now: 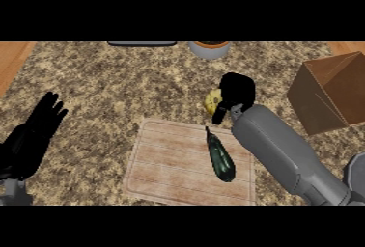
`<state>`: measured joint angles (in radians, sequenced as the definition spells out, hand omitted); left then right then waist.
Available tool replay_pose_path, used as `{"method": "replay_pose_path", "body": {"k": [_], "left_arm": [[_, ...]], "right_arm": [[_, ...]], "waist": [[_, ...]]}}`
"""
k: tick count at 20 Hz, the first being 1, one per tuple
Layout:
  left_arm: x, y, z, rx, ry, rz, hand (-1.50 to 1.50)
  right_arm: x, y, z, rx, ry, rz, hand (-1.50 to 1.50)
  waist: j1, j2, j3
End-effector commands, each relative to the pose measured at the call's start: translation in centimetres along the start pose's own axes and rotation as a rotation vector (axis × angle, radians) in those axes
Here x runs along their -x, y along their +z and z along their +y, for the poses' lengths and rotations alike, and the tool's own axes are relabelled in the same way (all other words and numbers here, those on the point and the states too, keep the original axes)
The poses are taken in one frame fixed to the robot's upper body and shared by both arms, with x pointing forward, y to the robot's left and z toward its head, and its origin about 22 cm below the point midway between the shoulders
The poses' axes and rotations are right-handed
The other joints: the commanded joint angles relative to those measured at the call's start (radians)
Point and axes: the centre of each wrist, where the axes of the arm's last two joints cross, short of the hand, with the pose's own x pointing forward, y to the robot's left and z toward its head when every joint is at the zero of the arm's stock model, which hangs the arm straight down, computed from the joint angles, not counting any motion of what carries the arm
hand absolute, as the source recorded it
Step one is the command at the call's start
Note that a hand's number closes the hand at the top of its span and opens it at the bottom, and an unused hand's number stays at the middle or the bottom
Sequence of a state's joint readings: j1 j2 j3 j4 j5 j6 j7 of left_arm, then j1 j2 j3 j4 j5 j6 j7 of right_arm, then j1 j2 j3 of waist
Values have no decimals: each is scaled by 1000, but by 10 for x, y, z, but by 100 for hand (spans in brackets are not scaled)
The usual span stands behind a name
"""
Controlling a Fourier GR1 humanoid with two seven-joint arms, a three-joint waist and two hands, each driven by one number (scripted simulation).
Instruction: Pick the squash from the cutting board and place it in the cardboard box
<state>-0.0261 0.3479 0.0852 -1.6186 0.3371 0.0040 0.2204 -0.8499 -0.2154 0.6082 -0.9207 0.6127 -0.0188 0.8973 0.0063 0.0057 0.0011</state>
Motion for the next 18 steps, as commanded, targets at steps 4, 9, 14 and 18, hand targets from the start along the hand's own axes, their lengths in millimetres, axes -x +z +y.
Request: {"method": "replay_pose_path", "body": {"k": [4, 9, 14, 18], "left_arm": [[-7, 6, -2, -25, 3, 14, 0], [-2, -2, -6, -9, -2, 14, 0], [-2, 9, -9, -30, 0, 4, 0], [5, 0, -11, -14, 4, 6, 0]], "right_arm": [[-26, 19, -67, 246, -91, -35, 150], [-39, 37, -116, 440, -132, 10, 150], [-9, 36, -159, 566, -158, 155, 150], [-4, 41, -187, 614, -170, 234, 150]], "waist": [[-7, -12, -1], [-15, -11, -2], [-18, -16, -1], [-23, -12, -2]]}}
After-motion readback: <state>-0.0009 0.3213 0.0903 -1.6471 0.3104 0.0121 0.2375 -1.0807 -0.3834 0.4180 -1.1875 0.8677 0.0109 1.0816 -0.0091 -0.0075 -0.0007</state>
